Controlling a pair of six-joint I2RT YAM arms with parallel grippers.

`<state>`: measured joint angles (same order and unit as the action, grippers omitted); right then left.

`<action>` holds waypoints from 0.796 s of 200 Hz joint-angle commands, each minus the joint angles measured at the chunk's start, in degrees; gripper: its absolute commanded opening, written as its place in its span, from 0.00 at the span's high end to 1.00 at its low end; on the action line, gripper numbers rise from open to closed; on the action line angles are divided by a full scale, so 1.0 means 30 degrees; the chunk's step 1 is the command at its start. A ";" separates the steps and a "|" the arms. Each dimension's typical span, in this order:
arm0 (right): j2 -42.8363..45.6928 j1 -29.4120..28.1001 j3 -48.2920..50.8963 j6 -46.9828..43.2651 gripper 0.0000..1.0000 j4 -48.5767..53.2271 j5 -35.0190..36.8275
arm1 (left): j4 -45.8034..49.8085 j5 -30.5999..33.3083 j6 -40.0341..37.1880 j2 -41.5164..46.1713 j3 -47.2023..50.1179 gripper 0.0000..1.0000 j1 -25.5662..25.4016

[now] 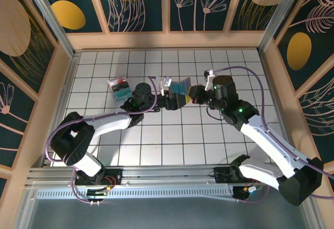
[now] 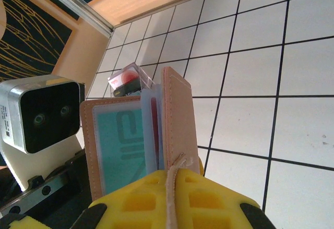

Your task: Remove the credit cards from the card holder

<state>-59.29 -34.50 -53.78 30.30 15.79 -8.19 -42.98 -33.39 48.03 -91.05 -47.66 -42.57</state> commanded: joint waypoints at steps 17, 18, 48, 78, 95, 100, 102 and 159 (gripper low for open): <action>0.0543 -0.0156 -0.0889 -0.0192 1.00 0.0780 0.0747 | -0.0680 -0.0396 -0.0094 -0.0468 -0.0784 0.04 -0.0107; 0.0558 -0.0143 -0.0900 -0.0196 1.00 0.0805 0.0756 | -0.0677 -0.0390 -0.0098 -0.0485 -0.0784 0.03 -0.0108; 0.0690 -0.0144 -0.1173 -0.0332 1.00 0.1236 0.1028 | -0.0700 -0.0329 0.0015 -0.0749 -0.0785 0.01 -0.0110; 0.0611 -0.0154 -0.1036 -0.0260 1.00 0.1040 0.1009 | -0.1176 -0.0552 0.0359 -0.0969 -0.0812 0.10 -0.0104; 0.0489 -0.0151 -0.0943 -0.0201 1.00 0.0784 0.0857 | -0.1171 -0.0612 0.0355 -0.0974 -0.0897 0.13 -0.0107; 0.0491 -0.0147 -0.0918 -0.0199 1.00 0.0722 0.0855 | -0.1149 -0.0591 0.0346 -0.0984 -0.0888 0.14 -0.0104; 0.0486 -0.0142 -0.0928 -0.0199 1.00 0.0700 0.0832 | -0.1143 -0.0612 0.0354 -0.0973 -0.0898 0.14 -0.0107; 0.0490 -0.0139 -0.0893 -0.0226 1.00 0.0446 0.0741 | -0.1054 -0.0476 0.0328 -0.0681 -0.0666 0.18 -0.0108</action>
<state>-58.63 -34.52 -54.87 30.28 19.57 -6.02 -43.48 -34.04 49.10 -93.38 -48.45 -42.54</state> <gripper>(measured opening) 0.062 0.806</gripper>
